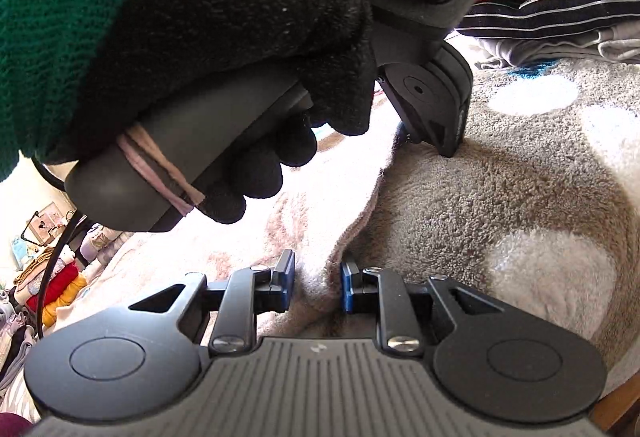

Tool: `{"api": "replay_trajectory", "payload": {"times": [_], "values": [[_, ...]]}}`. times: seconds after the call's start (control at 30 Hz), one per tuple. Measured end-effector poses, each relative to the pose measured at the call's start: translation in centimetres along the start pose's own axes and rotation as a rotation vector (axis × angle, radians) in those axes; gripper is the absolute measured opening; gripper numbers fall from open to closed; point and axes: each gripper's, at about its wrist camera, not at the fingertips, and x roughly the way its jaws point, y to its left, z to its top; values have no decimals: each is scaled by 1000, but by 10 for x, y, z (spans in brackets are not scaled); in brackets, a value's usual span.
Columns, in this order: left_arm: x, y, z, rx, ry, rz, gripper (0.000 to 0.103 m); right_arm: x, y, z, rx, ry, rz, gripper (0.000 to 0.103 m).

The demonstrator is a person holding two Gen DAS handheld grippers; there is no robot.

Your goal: Fold clothes

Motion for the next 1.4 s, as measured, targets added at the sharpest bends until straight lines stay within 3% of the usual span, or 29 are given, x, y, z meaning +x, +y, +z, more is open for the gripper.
{"api": "replay_trajectory", "payload": {"times": [0.07,0.23,0.4,0.57,0.83,0.93,1.17,1.2,1.23,1.27,1.3,1.4], "values": [[6,16,-8,-68,4,-63,11,0,-1,1,3,3,4,24],[4,75,-24,-361,-41,-264,8,0,-1,4,6,2,-10,21],[-2,117,-42,-561,-86,-386,8,0,5,6,8,-5,-1,19],[-4,156,-67,-739,-111,-495,8,-7,19,10,-84,-47,25,16],[0,219,-145,-1107,-168,-715,7,-14,65,10,-292,-58,86,14],[7,232,-175,-1212,-180,-764,7,-14,83,7,-371,-52,109,14],[44,231,-253,-1500,-138,-869,8,-11,124,-4,-551,-21,150,14],[49,229,-263,-1545,-132,-890,9,-8,129,-8,-573,-4,147,14],[54,226,-274,-1590,-126,-910,18,-7,132,-12,-589,9,144,14],[59,224,-284,-1635,-121,-931,40,-5,135,-15,-605,21,140,14],[64,222,-295,-1680,-115,-952,50,-4,137,-18,-619,31,137,14],[72,218,-317,-1767,-125,-996,55,0,143,-25,-658,54,130,14]]}}
